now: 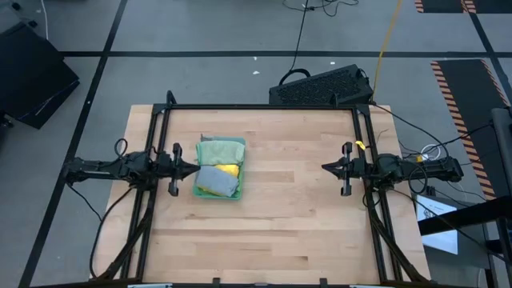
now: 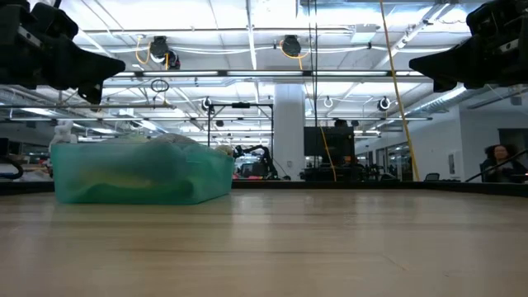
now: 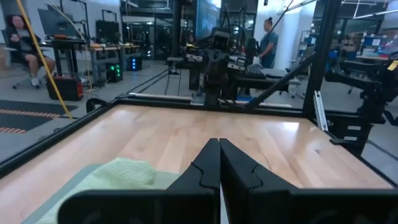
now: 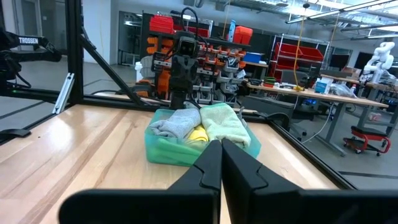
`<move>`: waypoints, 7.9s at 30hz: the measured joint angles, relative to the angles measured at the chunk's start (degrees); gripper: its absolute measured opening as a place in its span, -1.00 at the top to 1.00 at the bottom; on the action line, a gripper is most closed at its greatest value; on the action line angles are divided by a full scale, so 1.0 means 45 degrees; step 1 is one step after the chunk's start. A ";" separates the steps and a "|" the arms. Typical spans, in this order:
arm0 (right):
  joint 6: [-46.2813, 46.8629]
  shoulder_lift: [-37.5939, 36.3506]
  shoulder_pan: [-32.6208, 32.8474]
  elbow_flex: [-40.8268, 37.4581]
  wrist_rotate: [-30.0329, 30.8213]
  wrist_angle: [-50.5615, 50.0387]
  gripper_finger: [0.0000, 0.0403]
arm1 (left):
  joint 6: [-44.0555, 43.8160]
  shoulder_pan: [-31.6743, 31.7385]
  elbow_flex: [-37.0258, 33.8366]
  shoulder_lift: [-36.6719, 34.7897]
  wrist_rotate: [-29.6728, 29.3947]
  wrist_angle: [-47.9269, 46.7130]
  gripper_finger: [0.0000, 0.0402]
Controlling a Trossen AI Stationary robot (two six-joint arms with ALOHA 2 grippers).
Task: Fold microfiber towels
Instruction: Return to Home Position
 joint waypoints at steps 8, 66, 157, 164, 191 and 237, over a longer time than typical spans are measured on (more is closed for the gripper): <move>0.0000 0.0000 -0.0002 0.0000 0.0003 0.0000 1.00 | -0.0177 0.0050 0.0005 0.0000 0.0473 -0.0109 1.00; -0.0003 0.0000 0.0000 0.0001 0.0001 -0.0005 1.00 | 0.0368 0.0633 0.0000 0.0005 0.0906 -0.0145 0.85; -0.0001 0.0000 -0.0001 0.0004 -0.0001 -0.0005 1.00 | 0.0373 0.0630 0.0000 0.0010 0.0901 -0.0145 0.85; -0.0004 0.0000 0.0002 0.0001 0.0003 -0.0005 1.00 | 0.0373 0.0633 -0.0002 0.0010 0.0901 -0.0141 0.85; -0.0001 0.0000 -0.0001 0.0005 0.0000 -0.0005 1.00 | 0.0373 0.0628 0.0000 0.0010 0.0901 -0.0141 0.85; -0.0003 0.0000 0.0001 0.0000 0.0003 -0.0005 1.00 | 0.0371 0.0633 -0.0005 0.0010 0.0898 -0.0144 0.85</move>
